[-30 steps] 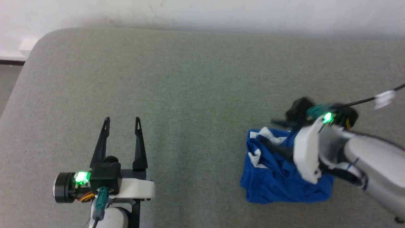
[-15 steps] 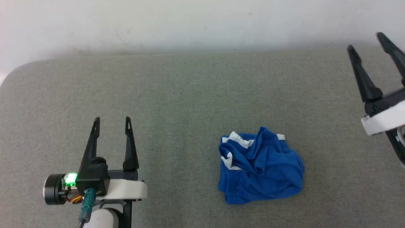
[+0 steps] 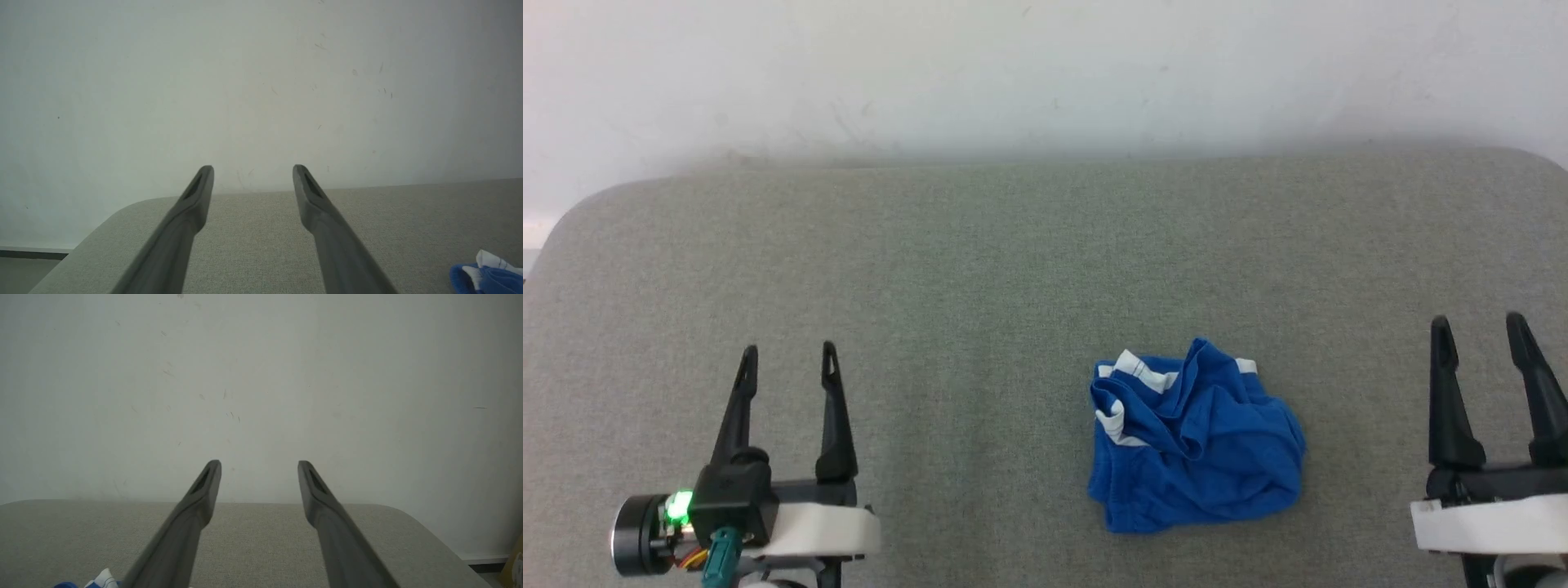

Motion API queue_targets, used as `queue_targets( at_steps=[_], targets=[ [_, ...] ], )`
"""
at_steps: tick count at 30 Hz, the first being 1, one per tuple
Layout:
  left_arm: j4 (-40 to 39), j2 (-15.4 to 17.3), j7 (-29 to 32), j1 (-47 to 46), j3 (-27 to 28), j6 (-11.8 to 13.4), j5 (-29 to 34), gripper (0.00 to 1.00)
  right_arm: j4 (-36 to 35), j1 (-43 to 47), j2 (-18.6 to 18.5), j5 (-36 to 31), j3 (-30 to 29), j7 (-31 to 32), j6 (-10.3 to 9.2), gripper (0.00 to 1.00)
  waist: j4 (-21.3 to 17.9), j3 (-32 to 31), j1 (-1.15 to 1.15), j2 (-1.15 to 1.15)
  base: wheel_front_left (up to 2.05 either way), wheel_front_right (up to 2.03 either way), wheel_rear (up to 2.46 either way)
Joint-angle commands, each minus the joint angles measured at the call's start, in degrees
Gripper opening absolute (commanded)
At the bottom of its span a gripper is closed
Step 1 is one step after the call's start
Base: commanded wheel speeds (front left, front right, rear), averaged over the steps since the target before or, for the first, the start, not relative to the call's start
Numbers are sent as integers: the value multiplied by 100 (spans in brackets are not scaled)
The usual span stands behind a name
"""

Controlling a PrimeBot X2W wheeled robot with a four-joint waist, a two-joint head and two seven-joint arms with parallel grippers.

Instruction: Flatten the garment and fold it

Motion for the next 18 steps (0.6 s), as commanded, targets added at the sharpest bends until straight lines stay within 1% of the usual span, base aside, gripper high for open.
queue_targets(
  at_steps=[1,3,5,8,9,10,12,14,18],
  targets=[
    [6,-27,-26,91,48,-37,16,100,-28,56,29,12,-53,-25,-11,100,24,1,1,1,0,0,0],
    [42,-30,-26,105,74,-22,85,100,-73,11,46,21,-65,-25,-11,100,31,19,1,1,0,0,0],
    [78,-46,-26,93,81,-12,121,100,-141,-182,-57,7,-71,-25,-11,100,38,31,1,1,0,0,0],
    [124,-55,-26,59,86,-17,154,100,-105,-646,-391,73,-26,-25,-11,100,53,58,1,1,0,0,0],
    [135,-57,-26,46,83,-27,160,100,-10,-815,-569,123,74,5,-11,100,66,70,1,1,0,0,0],
    [155,-57,-26,39,76,-39,168,100,72,-985,-770,158,240,162,-11,100,79,78,1,1,0,0,0],
    [179,-61,-26,23,55,-65,181,100,232,-1364,-1154,352,581,679,-11,100,113,109,1,1,0,0,0],
    [188,-67,-26,9,28,-87,194,100,472,-1692,-1602,707,1064,1463,-11,100,158,151,1,1,0,0,0],
    [213,-104,-26,-20,-13,-89,200,100,886,-2217,-2446,1783,2192,3384,-11,100,273,236,1,1,0,0,0]
  ],
)
